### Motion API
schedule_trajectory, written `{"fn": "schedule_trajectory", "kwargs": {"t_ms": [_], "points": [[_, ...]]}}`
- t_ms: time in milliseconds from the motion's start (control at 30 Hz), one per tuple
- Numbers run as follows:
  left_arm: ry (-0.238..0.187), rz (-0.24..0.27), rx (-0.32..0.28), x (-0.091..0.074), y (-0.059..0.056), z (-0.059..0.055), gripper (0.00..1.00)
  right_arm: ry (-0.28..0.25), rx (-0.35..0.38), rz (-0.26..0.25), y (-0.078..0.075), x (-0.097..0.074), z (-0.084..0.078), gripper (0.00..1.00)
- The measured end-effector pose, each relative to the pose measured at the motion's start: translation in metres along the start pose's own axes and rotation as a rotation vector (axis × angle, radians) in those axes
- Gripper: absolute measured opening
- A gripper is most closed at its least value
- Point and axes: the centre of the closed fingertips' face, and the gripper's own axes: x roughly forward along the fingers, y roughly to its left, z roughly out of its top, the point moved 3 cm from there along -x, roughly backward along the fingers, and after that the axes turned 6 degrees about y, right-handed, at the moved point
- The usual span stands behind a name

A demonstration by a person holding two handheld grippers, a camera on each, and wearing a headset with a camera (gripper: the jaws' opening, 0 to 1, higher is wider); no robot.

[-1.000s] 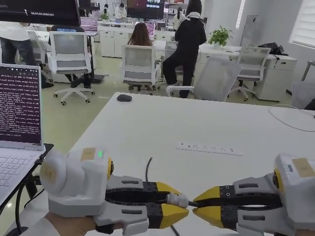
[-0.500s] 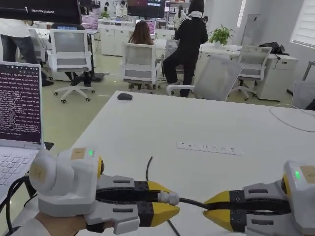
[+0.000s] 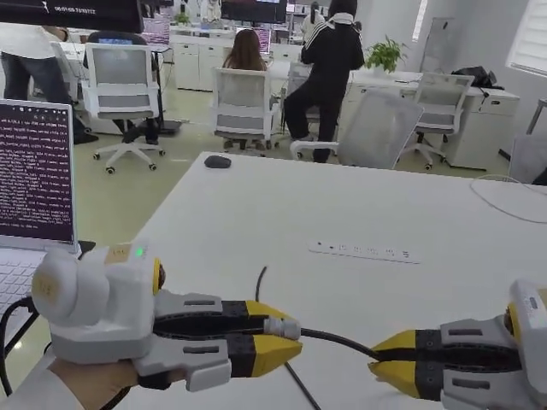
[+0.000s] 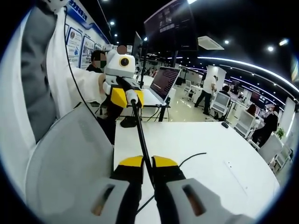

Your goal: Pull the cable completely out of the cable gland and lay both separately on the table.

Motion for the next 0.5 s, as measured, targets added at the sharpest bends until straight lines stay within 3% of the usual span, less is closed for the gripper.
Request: {"fn": "schedule_trajectory", "kwargs": {"t_ms": [233,500], "points": [[-0.043,-0.017,-0.024,0.000,-0.004,0.007,0.16,0.009,0.015,0.002,0.002,0.006,-0.005,0.05],[-0.027,-0.011,-0.028,0.002,-0.005,0.001,0.16,0.008,0.051,0.035,0.004,0.023,-0.014,0.05]]}}
